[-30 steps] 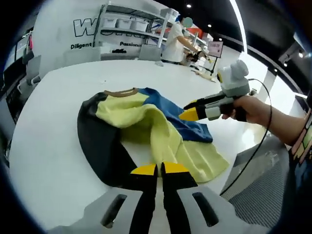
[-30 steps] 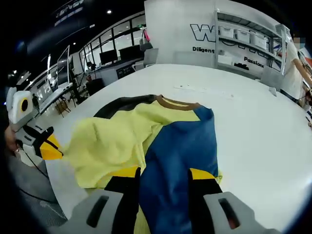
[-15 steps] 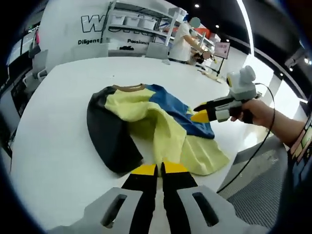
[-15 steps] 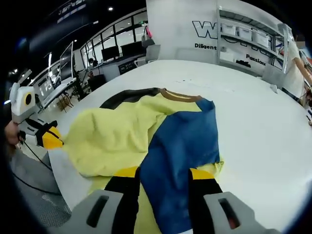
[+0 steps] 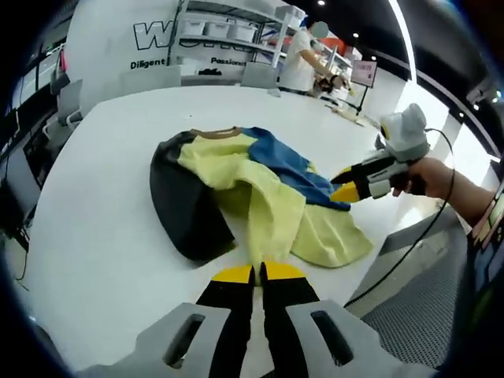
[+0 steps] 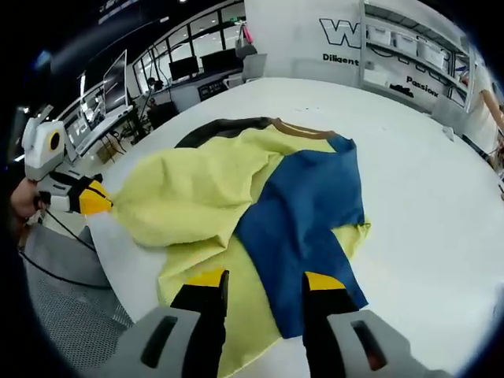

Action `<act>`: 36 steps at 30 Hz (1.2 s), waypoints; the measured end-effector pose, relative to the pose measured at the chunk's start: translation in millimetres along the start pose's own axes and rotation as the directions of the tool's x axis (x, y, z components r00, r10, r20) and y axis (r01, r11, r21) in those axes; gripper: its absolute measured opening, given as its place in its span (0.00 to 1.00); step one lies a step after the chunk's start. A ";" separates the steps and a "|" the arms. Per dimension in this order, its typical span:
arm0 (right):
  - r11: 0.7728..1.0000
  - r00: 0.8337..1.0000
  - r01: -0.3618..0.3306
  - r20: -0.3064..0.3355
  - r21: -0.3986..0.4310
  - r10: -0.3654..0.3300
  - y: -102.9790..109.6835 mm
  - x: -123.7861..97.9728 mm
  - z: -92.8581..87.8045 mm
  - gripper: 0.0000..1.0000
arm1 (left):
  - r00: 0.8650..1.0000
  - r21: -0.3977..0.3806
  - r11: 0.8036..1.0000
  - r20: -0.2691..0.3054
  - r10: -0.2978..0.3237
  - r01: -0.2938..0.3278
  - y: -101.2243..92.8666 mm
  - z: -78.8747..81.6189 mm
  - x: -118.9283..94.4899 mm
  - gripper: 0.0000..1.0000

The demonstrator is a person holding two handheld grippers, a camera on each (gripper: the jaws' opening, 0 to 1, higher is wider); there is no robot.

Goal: Fold the garment on the visible template until the final outline fits inside the template.

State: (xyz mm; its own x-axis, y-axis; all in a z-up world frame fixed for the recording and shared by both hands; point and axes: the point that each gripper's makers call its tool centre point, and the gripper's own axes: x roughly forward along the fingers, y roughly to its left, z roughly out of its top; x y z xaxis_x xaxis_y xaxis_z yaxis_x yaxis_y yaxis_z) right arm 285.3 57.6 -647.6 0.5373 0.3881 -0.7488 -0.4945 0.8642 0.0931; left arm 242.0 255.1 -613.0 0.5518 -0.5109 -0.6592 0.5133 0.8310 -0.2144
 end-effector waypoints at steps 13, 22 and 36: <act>0.999 0.989 -0.048 -0.138 -0.011 0.046 17.5 -14.4 -34.7 0.31 | 0.999 0.008 0.999 -0.035 0.032 -0.032 2.8 -8.3 -13.0 0.00; 0.990 0.970 -0.105 -0.231 -0.093 0.081 31.9 -18.6 -50.6 0.30 | 0.997 0.005 0.998 -0.060 0.057 -0.057 11.2 -13.6 -17.8 0.00; 0.950 0.914 -0.201 -0.396 -0.240 0.093 47.1 -22.3 -80.1 0.26 | 0.992 -0.024 0.998 -0.117 0.047 -0.050 18.3 -28.2 -19.8 0.00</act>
State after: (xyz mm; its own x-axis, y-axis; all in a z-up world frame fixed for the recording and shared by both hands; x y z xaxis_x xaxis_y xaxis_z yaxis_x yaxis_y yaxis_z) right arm 195.3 64.0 -679.0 0.1743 0.3086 -0.9351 -0.7417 0.6658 0.0815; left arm 221.9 286.6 -624.2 0.4943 -0.4421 -0.7484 0.4692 0.8605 -0.1984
